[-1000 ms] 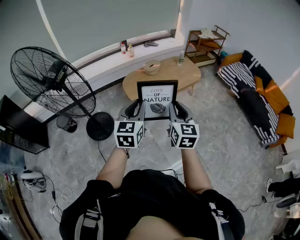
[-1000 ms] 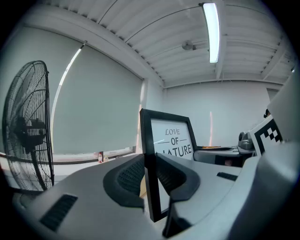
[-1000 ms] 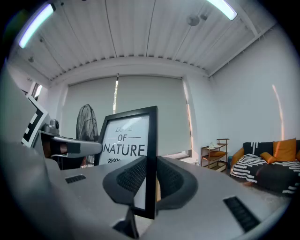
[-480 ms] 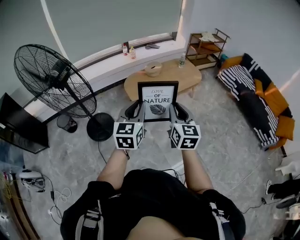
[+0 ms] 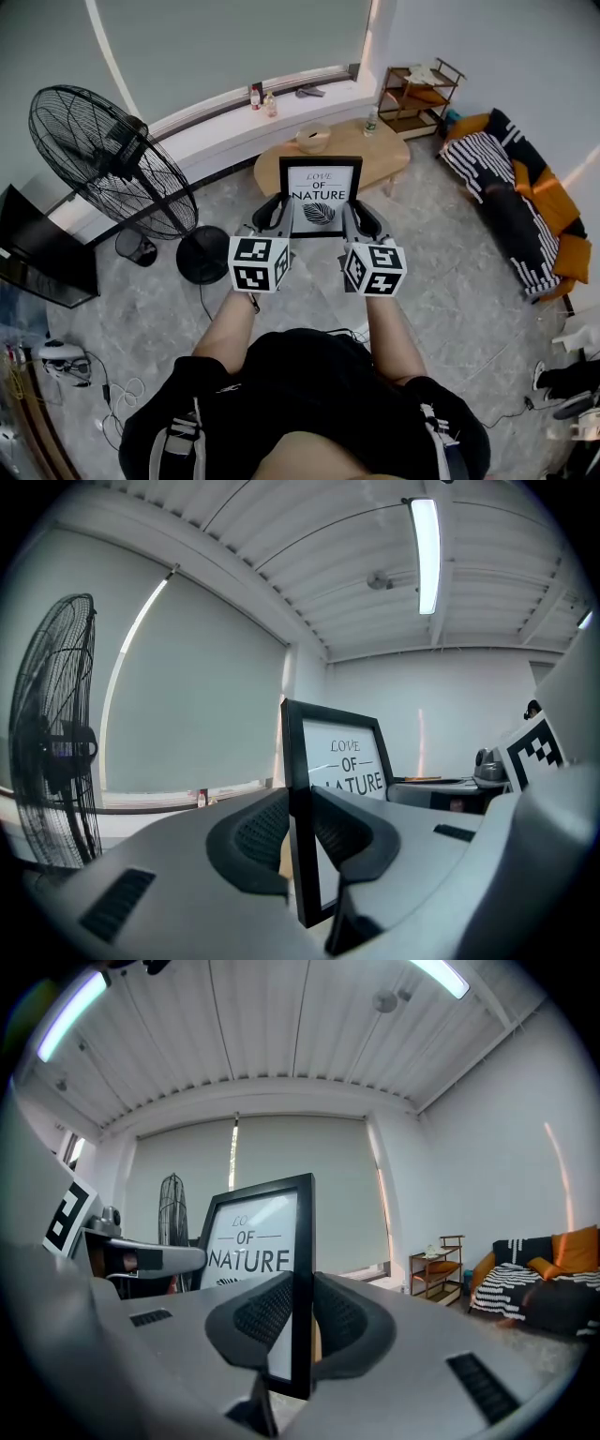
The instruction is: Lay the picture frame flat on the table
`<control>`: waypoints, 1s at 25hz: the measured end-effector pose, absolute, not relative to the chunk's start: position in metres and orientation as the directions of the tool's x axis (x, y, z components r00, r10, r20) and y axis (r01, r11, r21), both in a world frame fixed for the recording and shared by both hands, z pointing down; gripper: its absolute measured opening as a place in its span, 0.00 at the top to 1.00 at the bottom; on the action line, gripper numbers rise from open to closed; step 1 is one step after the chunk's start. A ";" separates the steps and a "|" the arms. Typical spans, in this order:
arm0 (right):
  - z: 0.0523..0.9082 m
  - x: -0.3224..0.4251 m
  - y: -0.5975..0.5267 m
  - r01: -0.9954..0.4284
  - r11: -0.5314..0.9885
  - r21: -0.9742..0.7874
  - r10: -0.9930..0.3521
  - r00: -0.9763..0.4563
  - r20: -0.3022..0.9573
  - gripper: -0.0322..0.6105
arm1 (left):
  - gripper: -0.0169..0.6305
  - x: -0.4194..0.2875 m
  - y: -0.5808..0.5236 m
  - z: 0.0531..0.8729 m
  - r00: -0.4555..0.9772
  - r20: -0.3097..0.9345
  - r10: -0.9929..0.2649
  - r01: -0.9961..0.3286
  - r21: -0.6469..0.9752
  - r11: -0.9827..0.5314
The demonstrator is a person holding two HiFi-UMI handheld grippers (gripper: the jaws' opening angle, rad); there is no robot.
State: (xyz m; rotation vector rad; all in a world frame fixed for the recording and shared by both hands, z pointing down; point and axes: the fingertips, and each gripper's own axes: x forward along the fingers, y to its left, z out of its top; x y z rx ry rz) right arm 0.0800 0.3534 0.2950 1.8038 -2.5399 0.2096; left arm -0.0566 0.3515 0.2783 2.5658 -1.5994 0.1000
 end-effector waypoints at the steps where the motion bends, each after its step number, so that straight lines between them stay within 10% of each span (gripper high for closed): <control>1: 0.295 0.080 0.354 -0.941 0.321 -0.101 -0.939 -0.331 0.093 0.82 | 0.84 -0.057 0.351 0.278 0.443 0.118 -0.889 -0.897 0.062 -0.438; 25: 0.297 0.030 0.261 -0.920 0.384 -0.073 -0.918 -0.389 0.078 0.82 | 0.84 -0.107 0.264 0.284 0.431 0.090 -0.898 -0.902 0.070 -0.426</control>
